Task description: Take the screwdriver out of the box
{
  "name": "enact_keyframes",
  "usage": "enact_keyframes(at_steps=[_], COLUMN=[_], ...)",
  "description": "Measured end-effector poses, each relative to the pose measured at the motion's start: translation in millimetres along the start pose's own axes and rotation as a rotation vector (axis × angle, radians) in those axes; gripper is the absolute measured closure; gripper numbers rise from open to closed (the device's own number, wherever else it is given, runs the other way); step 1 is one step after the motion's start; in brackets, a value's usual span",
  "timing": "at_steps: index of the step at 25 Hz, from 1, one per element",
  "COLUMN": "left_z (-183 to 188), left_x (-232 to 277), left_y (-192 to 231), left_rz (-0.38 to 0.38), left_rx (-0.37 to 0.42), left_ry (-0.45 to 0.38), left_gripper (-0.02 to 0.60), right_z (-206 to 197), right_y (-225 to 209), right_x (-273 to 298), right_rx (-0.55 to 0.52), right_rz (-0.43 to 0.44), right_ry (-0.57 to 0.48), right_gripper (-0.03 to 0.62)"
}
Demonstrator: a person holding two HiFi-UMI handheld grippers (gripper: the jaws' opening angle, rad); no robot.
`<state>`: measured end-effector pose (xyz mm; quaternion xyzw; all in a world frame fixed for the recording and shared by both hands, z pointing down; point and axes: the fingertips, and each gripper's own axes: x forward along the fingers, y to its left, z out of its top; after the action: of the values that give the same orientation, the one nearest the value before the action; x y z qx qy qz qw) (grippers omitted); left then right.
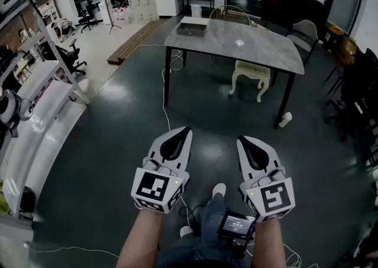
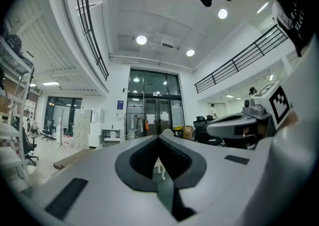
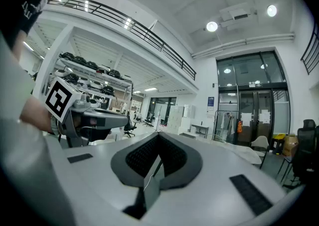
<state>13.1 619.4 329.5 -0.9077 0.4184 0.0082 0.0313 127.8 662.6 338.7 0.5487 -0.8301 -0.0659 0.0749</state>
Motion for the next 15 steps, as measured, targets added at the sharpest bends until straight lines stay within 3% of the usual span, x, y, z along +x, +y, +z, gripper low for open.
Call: enact_keyframes(at_steps=[7, 15], left_z=[8.4, 8.8], left_x=[-16.1, 12.9], left_y=[-8.1, 8.3], left_rz=[-0.014, -0.006], left_rx=[0.009, -0.008], left_ry=[-0.025, -0.031], left_gripper=[0.569, 0.569], right_z=[18.6, 19.6], right_y=[15.0, -5.8], right_x=[-10.1, 16.3], right_rx=[-0.027, -0.005], right_rz=[-0.009, 0.01], right_ry=[0.006, -0.024], right_gripper=[0.569, 0.569])
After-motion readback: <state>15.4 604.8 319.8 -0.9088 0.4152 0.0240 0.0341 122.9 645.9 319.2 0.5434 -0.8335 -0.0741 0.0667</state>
